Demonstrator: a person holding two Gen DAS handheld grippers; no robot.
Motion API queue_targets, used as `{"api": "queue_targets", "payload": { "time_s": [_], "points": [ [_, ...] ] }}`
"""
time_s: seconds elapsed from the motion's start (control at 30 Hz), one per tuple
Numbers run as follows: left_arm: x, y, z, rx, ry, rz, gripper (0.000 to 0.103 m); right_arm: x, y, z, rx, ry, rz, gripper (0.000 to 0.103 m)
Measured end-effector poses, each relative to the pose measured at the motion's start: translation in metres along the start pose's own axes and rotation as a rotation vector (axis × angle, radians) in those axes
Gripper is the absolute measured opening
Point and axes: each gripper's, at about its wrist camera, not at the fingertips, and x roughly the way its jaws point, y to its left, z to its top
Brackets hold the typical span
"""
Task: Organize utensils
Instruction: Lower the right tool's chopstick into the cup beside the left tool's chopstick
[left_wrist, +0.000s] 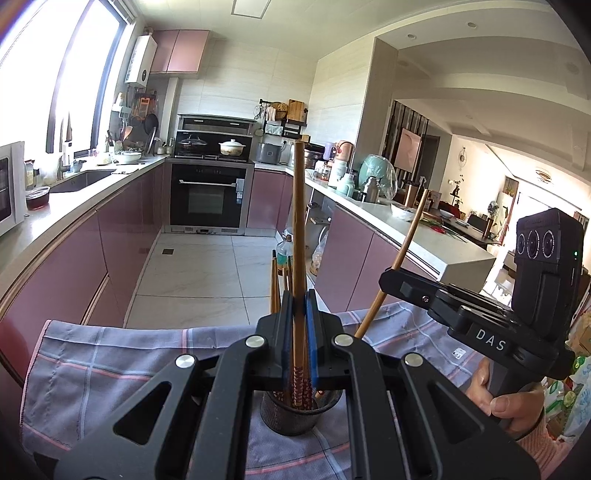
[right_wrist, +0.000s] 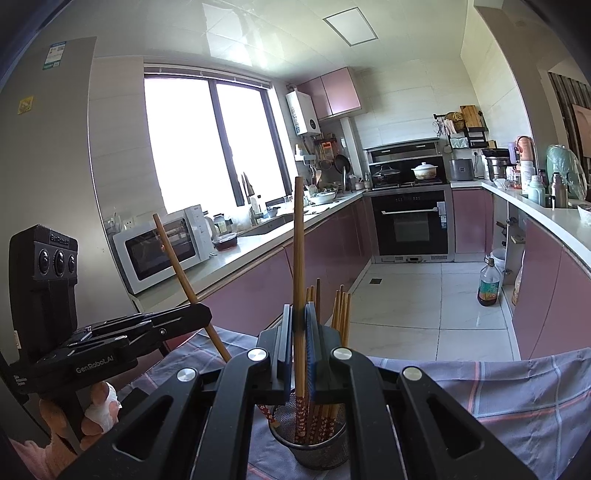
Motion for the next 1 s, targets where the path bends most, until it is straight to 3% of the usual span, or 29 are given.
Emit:
{"api": "queue_targets", "payload": {
  "time_s": [1.0],
  "points": [
    [0.027,-0.005,-0.013,0.022,0.085,0.041,0.008,0.029,-0.002,-0.016,-0.006,0.101,-0.048,0.005]
  ]
}}
